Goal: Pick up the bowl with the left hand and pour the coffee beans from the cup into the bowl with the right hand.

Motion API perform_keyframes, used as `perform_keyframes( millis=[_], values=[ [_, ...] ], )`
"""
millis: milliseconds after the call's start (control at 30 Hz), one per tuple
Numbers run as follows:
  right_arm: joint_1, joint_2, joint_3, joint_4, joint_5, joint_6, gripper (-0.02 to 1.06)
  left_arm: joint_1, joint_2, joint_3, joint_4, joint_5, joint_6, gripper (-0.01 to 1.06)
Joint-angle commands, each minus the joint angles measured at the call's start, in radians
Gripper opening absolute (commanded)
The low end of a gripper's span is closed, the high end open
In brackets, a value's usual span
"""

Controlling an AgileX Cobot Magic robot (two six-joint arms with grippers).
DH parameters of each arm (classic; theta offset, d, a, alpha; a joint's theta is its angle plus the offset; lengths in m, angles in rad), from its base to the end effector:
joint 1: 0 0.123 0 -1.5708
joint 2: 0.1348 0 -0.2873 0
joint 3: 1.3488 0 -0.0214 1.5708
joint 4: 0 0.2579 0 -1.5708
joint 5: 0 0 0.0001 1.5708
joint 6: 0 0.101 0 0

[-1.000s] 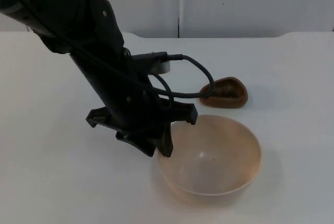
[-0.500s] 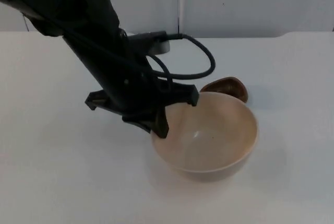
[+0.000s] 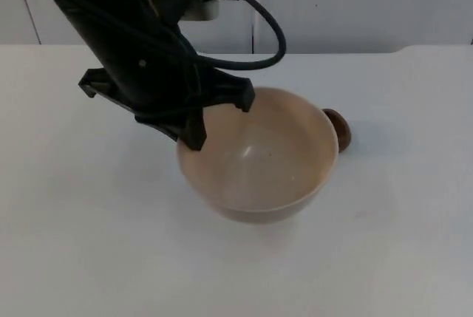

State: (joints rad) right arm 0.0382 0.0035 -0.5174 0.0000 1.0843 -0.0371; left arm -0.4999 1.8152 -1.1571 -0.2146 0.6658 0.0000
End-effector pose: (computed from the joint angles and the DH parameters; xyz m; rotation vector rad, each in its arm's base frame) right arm 0.0054 0.0002 0.2791 -0.0773 2.0525 0.0007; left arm 0.3172 -0.1884 0.1743 0.4988 2.7951 -0.3398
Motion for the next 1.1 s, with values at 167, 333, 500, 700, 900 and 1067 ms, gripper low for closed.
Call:
perform_keyframes(
  millis=[167, 333, 500, 700, 900, 1067],
  values=[
    [-0.005, -0.003, 0.002, 0.0, -0.006, 0.0, 1.05, 0.068, -0.013, -0.006, -0.033, 0.047, -0.028, 0.0],
    [-0.005, -0.003, 0.002, 0.0, -0.006, 0.0, 1.05, 0.148, -0.013, -0.006, -0.061, 0.079, -0.028, 0.0],
    [-0.005, -0.003, 0.002, 0.0, -0.006, 0.0, 1.05, 0.185, -0.013, -0.006, -0.057, 0.09, -0.028, 0.0],
    [-0.005, -0.003, 0.002, 0.0, -0.006, 0.0, 1.05, 0.187, -0.013, -0.006, -0.066, 0.088, -0.028, 0.0],
    [-0.005, -0.003, 0.002, 0.0, -0.006, 0.0, 1.05, 0.187, -0.013, -0.006, -0.088, 0.103, -0.028, 0.0],
    [-0.005, -0.003, 0.002, 0.0, -0.006, 0.0, 1.05, 0.187, -0.013, -0.006, -0.082, 0.114, -0.011, 0.0]
  ],
)
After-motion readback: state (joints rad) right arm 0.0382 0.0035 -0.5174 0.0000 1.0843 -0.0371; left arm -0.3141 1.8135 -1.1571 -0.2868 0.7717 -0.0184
